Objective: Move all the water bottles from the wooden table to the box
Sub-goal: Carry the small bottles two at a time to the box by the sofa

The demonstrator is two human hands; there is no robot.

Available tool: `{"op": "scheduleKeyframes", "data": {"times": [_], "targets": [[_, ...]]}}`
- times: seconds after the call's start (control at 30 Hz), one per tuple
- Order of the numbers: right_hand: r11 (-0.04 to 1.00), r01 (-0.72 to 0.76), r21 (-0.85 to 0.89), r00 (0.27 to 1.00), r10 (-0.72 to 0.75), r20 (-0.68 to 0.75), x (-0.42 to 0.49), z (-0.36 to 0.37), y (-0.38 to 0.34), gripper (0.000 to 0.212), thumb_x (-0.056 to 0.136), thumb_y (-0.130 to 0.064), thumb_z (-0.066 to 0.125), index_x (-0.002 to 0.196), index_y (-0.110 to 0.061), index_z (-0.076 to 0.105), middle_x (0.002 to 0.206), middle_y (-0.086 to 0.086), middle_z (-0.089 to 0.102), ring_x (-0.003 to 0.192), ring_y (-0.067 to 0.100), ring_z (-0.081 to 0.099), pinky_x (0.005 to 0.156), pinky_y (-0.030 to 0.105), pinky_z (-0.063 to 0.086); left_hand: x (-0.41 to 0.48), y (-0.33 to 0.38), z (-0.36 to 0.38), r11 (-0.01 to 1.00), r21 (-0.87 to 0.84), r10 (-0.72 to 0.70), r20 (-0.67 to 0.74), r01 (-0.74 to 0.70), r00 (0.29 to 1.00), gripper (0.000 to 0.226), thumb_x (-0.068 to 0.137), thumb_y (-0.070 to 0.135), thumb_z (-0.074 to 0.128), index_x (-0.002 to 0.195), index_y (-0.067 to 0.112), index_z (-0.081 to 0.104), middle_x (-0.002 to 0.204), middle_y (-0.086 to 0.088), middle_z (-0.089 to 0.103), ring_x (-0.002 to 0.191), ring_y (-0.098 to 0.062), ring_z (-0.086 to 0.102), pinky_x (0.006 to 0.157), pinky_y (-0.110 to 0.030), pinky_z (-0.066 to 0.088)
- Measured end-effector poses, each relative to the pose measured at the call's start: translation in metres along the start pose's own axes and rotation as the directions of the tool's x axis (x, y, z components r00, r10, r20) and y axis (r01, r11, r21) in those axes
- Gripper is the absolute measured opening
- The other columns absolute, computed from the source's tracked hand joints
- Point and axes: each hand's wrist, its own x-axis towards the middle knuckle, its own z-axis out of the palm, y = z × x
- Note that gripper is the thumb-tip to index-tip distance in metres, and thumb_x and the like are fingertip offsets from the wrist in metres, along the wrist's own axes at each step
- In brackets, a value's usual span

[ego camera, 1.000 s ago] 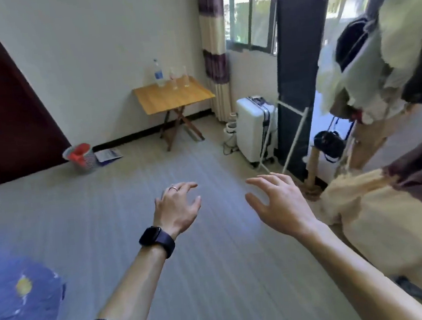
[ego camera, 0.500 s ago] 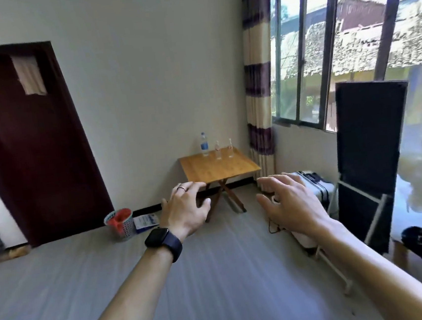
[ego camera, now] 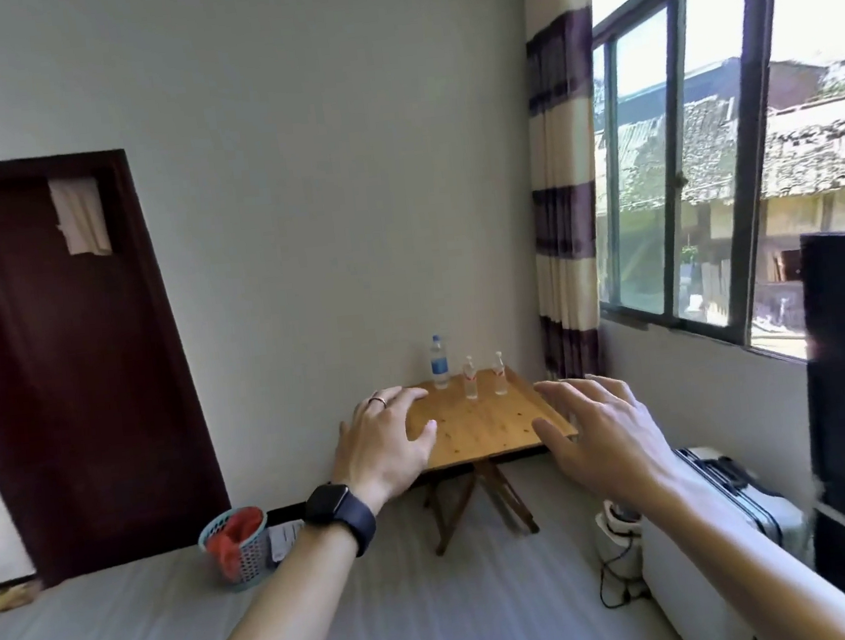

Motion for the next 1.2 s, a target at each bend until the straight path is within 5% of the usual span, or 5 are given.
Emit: {"op": "scheduleKeyframes", "data": {"times": [0.33,0.73,1.2], "targets": [[0.994,0.041,-0.105,0.999,-0.039,0.020,0.198,0.123,0.052,0.052,0.093,-0.064,0.046,0.141,-0.044,0.048,0.144,-0.014,0.053,0.141,0.020,0.032,0.112,0.044,0.036,0.195,-0.085,0.103,0.994,0.101,0.039,0.046,-0.043,0.998,0.043,0.095,0.045,0.054,0.138,0.039,0.052,0.147,0.011,0.049,0.135,-0.015,0.045,0.110,-0.032,0.033],[0.991,-0.057,-0.124,0.998,0.058,0.004,0.416,0.246,0.122,0.061,0.092,-0.071,0.033,0.145,-0.044,0.044,0.148,-0.016,0.048,0.144,0.018,0.027,0.113,0.042,0.032,0.453,-0.153,0.222,0.996,-0.024,0.084,0.096,-0.082,0.992,0.038,0.095,0.046,0.053,0.133,0.041,0.055,0.141,0.015,0.053,0.126,-0.016,0.052,0.104,-0.035,0.044],[0.998,-0.043,-0.039,0.999,0.044,0.016,0.670,0.399,0.270,0.052,0.096,-0.060,0.047,0.144,-0.041,0.047,0.145,-0.013,0.052,0.142,0.019,0.030,0.113,0.039,0.032,0.709,-0.196,0.389,1.000,-0.013,-0.011,0.063,0.011,0.998,0.037,0.095,0.048,0.054,0.131,0.043,0.056,0.140,0.010,0.057,0.127,-0.017,0.053,0.103,-0.034,0.045]]}}
